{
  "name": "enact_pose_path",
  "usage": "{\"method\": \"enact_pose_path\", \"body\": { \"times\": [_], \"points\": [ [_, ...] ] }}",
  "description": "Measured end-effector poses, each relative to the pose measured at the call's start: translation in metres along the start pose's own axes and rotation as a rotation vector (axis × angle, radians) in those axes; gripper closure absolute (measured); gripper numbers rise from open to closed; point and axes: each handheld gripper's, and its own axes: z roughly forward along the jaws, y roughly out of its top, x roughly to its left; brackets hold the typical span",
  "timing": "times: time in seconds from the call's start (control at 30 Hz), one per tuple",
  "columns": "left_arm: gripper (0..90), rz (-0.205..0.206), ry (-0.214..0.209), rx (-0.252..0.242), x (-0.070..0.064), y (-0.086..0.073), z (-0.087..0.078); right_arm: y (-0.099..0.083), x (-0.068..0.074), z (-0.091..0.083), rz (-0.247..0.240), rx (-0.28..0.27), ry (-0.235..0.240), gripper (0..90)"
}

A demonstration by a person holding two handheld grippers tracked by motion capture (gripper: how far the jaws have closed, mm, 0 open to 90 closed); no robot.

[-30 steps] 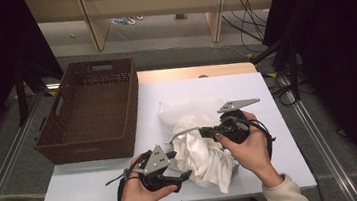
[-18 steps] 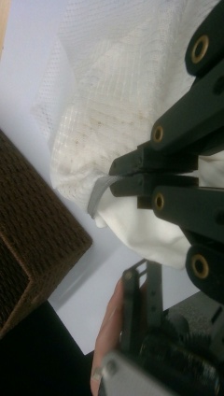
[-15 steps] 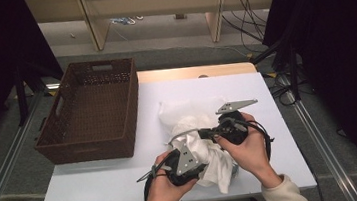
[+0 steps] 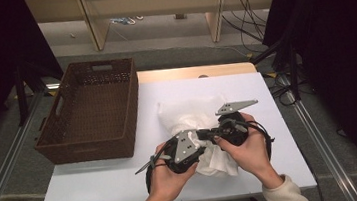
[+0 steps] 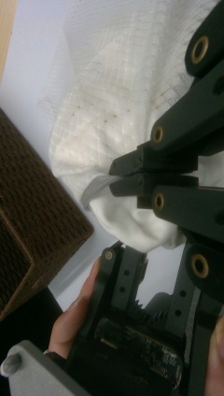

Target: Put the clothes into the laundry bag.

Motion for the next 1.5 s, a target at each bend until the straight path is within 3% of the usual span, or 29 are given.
{"method": "enact_pose_path", "body": {
  "times": [0.07,0.2,0.27,0.37,0.47,0.5,0.63,0.67,0.7,0.77,0.8,0.87,0.9,0.93,0.97,1.07,1.1,1.13,1.27,1.37,1.5],
  "points": [
    [77.2,0.001,-0.004,0.003,0.000,0.002,-0.002,0.001,-0.001,0.000,-0.042,-0.008,0.010,90.0],
    [77.2,-0.018,-0.012,0.005,0.003,0.003,-0.004,0.001,0.000,-0.002,-0.043,-0.020,0.008,90.0],
    [77.2,-0.023,-0.018,0.011,0.004,0.003,-0.003,0.001,0.002,-0.001,-0.012,-0.013,0.021,90.0],
    [77.3,-0.029,-0.022,0.013,0.005,0.003,-0.003,0.001,-0.002,-0.001,-0.022,-0.012,0.040,90.0],
    [77.2,-0.001,-0.015,0.011,0.005,0.006,-0.006,0.001,-0.002,-0.002,-0.016,-0.019,0.051,90.0],
    [77.2,-0.007,-0.020,0.007,0.005,0.006,-0.006,0.001,0.000,-0.003,0.015,-0.012,0.046,90.0],
    [77.3,-0.012,-0.025,0.003,0.007,0.007,-0.007,0.002,-0.001,-0.005,-0.019,-0.029,0.051,90.0],
    [77.3,-0.015,-0.023,0.007,0.010,0.007,-0.006,0.001,0.000,-0.005,0.002,-0.025,0.049,90.0],
    [77.3,-0.030,-0.014,0.013,0.012,0.006,-0.004,0.001,-0.002,-0.005,-0.028,-0.039,0.040,90.0],
    [77.4,-0.035,-0.018,0.021,0.020,0.004,0.002,0.001,-0.002,-0.005,-0.014,-0.035,0.035,90.0],
    [77.6,-0.062,-0.015,0.015,0.021,0.002,0.007,0.001,-0.002,-0.004,-0.009,-0.025,0.035,90.0],
    [77.7,-0.076,-0.014,0.022,0.024,0.001,0.012,0.000,-0.004,-0.001,-0.015,-0.022,0.034,90.0],
    [77.7,-0.078,-0.016,0.024,0.026,0.001,0.014,0.000,-0.004,0.000,0.001,-0.012,0.052,90.0],
    [77.7,-0.088,-0.015,0.025,0.028,0.001,0.017,0.000,-0.006,0.001,-0.016,-0.006,0.055,90.0],
    [77.7,-0.093,-0.014,0.032,0.030,0.000,0.019,-0.001,-0.006,-0.001,0.017,0.003,0.046,90.0],
    [77.8,-0.116,0.000,0.038,0.038,-0.002,0.030,-0.001,-0.010,0.000,0.005,-0.002,0.051,90.0],
    [77.8,-0.124,0.003,0.041,0.041,-0.003,0.034,-0.001,-0.010,-0.001,0.032,0.007,0.047,90.0],
    [77.8,-0.124,0.014,0.039,0.043,-0.004,0.037,-0.001,-0.011,-0.003,0.020,0.007,0.024,90.0],
    [77.7,-0.138,0.039,0.051,0.051,-0.009,0.045,-0.002,-0.014,-0.004,0.064,0.014,0.027,90.0],
    [77.5,-0.168,0.041,0.062,0.057,-0.013,0.050,-0.001,-0.018,-0.005,0.041,0.009,0.021,90.0],
    [75.2,-0.132,0.043,0.068,0.055,-0.013,0.046,-0.001,-0.018,-0.003,0.047,0.014,0.020,90.0]
  ]
}}
